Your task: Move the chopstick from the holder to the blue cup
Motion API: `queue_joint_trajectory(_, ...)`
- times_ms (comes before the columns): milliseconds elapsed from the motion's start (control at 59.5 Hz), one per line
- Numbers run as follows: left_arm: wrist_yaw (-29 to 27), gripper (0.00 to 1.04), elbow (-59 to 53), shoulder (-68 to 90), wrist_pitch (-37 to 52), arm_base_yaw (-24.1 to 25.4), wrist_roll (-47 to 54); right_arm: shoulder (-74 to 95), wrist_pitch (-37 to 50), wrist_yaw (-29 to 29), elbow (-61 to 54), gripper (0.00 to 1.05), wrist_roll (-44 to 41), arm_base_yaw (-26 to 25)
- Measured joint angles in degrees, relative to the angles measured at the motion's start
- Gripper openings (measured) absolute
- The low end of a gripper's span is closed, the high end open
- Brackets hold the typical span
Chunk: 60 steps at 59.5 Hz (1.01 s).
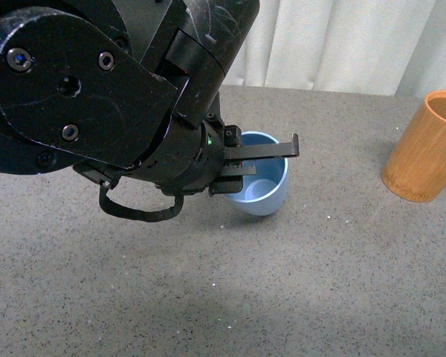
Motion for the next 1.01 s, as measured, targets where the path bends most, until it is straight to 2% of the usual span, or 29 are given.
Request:
queue_joint_trajectory(252, 0.0, 0.04, 0.2, 0.0, -0.4, -0.1, 0.5, 0.0, 0.0, 0.0, 0.0, 0.95, 0.0, 0.0)
queue_joint_trajectory(319, 0.0, 0.12, 0.5, 0.0, -0.7, -0.2, 0.7, 0.0, 0.0, 0.0, 0.0, 0.95, 0.0, 0.0)
queue_joint_trajectory(403, -0.1, 0.03, 0.8, 0.0, -0.7, -0.4, 1.0, 0.0, 0.0, 0.0, 0.0, 0.95, 0.0, 0.0)
queue_joint_trajectory(470, 0.0, 0.04, 1.0, 0.0, -0.8, -0.5, 1.1, 0.0, 0.0, 0.0, 0.0, 0.95, 0.0, 0.0)
queue_joint_trajectory(554, -0.1, 0.22, 1.0, 0.1, -1.0, -0.6, 1.1, 0.0, 0.0, 0.0, 0.0, 0.95, 0.0, 0.0)
queue_joint_trajectory(1008, -0.2, 0.92, 3.2, 0.1, -2.1, -0.7, 1.2, 0.0, 0.0, 0.0, 0.0, 0.95, 0.0, 0.0)
